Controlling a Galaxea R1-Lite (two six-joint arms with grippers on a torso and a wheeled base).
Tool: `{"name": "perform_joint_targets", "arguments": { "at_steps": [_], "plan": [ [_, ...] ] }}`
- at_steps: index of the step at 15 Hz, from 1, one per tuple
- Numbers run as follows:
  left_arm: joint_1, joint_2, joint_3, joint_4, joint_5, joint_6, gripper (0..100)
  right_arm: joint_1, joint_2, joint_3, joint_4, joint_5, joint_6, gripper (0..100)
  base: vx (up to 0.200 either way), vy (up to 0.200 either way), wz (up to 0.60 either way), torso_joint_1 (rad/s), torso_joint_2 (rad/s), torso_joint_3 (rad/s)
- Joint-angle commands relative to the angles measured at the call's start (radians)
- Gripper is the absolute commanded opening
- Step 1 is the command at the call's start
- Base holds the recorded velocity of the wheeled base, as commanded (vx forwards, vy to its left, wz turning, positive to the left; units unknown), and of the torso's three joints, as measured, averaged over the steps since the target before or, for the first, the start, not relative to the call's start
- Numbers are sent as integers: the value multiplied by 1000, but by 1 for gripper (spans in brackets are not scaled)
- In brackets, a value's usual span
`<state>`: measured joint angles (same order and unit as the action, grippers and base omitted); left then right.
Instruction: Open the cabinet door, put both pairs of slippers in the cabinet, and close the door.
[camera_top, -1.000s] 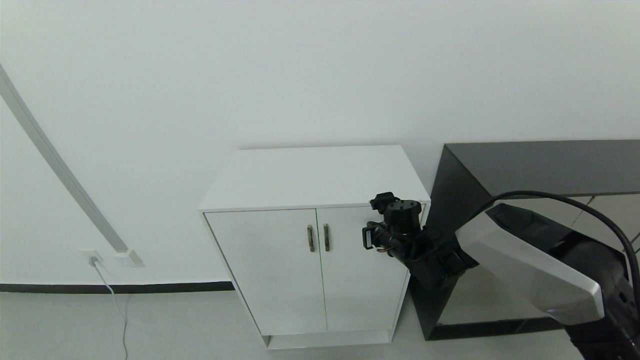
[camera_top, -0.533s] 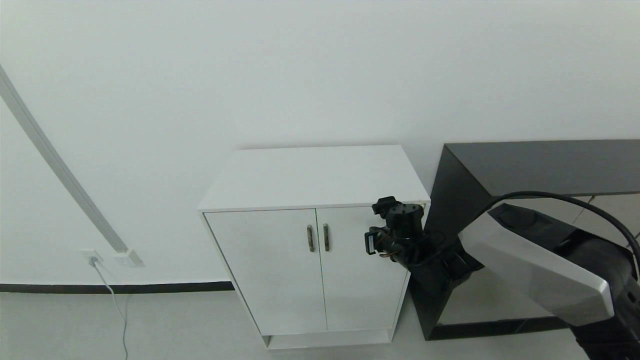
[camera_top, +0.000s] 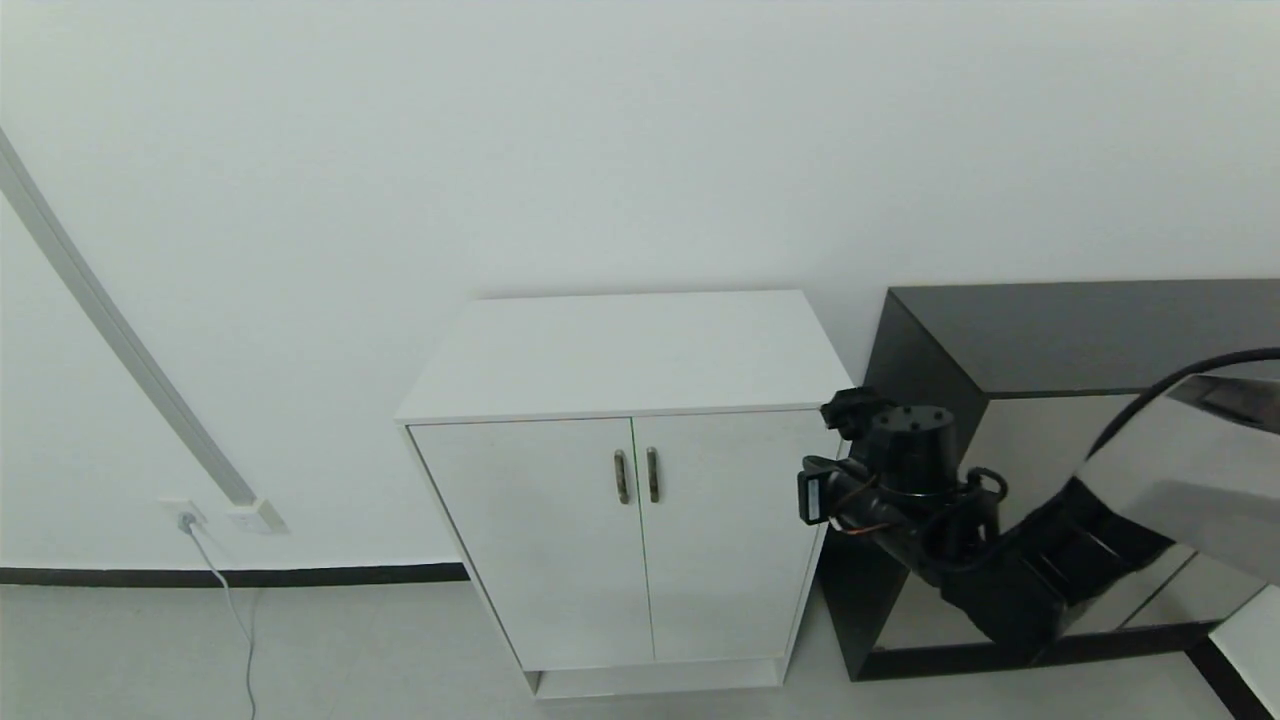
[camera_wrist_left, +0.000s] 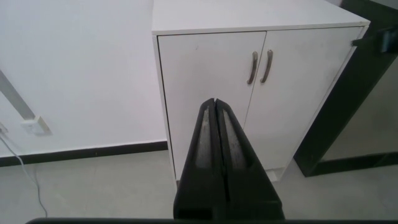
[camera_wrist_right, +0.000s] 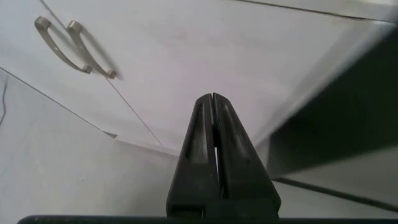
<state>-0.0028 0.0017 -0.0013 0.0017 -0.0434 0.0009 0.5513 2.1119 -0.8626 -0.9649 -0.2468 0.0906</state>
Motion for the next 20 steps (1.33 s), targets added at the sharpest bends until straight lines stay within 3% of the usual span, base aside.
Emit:
{"name": "perform_joint_targets", "arguments": {
  "at_steps": [1, 7, 12, 18, 20],
  "plan": [
    [0, 0, 0, 0, 0, -1, 0, -53, -247, 220, -37, -9, 0, 0, 0, 0, 0, 0, 0, 0],
    [0, 0, 0, 0, 0, -1, 0, -267, -598, 531, -32, -6, -61, 0, 0, 0, 0, 0, 0, 0],
    [0, 0, 0, 0, 0, -2, 0, -387, -782, 706, -26, 26, -85, 0, 0, 0, 0, 0, 0, 0],
    [0, 0, 0, 0, 0, -1, 0, -430, -980, 863, -21, 78, -120, 0, 0, 0, 0, 0, 0, 0],
    [0, 0, 1, 0, 0, -2, 0, -430, -1076, 859, 74, 78, -129, 0, 0, 0, 0, 0, 0, 0]
  ]
}}
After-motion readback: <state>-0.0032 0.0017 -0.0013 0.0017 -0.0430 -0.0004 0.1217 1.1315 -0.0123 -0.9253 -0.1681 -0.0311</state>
